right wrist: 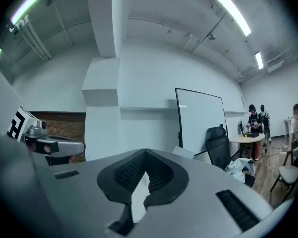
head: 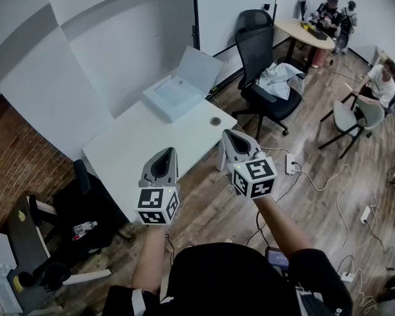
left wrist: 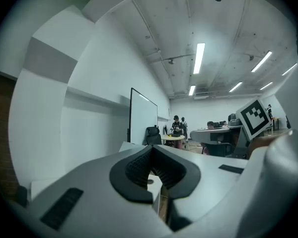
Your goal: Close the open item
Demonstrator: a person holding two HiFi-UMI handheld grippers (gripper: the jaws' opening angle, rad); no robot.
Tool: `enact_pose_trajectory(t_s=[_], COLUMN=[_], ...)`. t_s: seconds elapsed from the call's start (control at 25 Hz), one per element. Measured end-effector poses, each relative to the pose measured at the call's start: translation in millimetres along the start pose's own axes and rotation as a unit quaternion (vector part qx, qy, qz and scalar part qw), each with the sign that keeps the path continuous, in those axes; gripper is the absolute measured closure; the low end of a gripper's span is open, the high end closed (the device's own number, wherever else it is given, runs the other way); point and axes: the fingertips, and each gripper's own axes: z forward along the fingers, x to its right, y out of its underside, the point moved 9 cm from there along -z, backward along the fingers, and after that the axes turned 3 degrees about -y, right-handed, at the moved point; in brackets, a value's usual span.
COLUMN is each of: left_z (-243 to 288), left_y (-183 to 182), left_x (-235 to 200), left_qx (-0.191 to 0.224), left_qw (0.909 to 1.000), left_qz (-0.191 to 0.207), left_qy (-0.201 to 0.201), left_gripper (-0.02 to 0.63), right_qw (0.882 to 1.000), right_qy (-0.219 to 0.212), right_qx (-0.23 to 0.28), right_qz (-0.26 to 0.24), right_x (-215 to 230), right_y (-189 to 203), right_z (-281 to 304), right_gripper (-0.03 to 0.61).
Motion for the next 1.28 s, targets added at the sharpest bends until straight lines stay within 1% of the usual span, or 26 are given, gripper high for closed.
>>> enact_pose_trajectory(t_s=[0.2,0.44,0.56,0.64,0.96,1.28], left_z=[11,24,26,26,38,76], left_y=[3,5,11,13,15,17], left_x=[21,52,64,68,70,56], left_qx=[-0.003,0.001,-0.006,-0.012,-0.014,-0.014], left_qw=[1.0,1.0,1.0,0.9999,0.9998,0.9998], left_qz=[-0.006,-0.001,-0.003,-0.003,-0.005,-0.009], left_qy=[0.005,-0.001,-0.004,-0.008,-0.012,-0.013], left_gripper=[0.601,0.601,0.601,0.601,0.601,0.601], right_qw=[1.0,1.0,1.0,0.999,0.999,0.999], right_qy=[-0.009,-0.026,-0.031,-0.033,-0.041,-0.047], right_qx=[0.0,0.0,-0.003,-0.004,-0.006,-0.01], right_qz=[0.026,0.005,-0.005,-0.003,0.02,0.025], right_x=[20,41,51,57,71,90], right_y=[7,12,14,15,23,26], right_z=[-8,-22,-25,-25,-18,15], right_gripper=[0.541,0.541,0.541,0.541,0.541,0.541])
